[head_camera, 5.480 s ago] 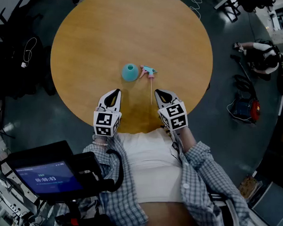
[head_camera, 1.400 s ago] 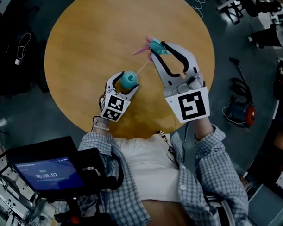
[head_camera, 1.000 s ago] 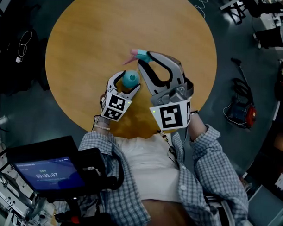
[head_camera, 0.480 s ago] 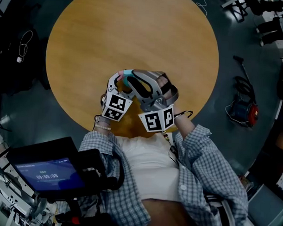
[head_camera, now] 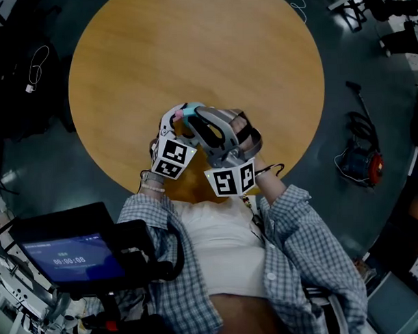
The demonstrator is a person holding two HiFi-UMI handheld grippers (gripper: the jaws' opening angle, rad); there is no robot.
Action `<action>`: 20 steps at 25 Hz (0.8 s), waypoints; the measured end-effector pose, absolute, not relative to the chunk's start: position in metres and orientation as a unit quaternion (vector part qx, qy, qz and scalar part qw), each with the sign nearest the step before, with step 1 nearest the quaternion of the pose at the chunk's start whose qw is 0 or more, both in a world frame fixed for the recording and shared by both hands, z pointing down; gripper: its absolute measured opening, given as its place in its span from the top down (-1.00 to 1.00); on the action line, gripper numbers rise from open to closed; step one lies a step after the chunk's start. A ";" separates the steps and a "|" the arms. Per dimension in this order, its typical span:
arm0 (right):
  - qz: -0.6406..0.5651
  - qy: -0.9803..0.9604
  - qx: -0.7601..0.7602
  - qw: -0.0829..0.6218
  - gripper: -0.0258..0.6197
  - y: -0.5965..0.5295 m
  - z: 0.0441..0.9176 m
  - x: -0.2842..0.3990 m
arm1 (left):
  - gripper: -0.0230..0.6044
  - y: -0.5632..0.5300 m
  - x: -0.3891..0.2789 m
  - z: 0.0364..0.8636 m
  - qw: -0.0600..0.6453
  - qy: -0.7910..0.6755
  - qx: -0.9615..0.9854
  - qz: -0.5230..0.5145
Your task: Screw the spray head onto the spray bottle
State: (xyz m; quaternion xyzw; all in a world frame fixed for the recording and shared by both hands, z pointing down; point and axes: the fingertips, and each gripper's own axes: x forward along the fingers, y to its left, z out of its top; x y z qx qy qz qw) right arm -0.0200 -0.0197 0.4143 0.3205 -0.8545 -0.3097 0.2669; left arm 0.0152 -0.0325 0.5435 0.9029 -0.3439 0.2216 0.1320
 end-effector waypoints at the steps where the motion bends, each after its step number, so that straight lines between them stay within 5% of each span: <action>1: -0.313 -0.854 0.319 0.267 0.58 -0.018 0.414 -0.020 | -0.20 -0.032 0.015 0.544 0.132 -0.343 0.903 0.222; 20: -0.254 -0.869 0.285 0.316 0.53 -0.027 0.421 -0.022 | -0.20 -0.035 0.016 0.546 0.146 -0.349 0.901 0.214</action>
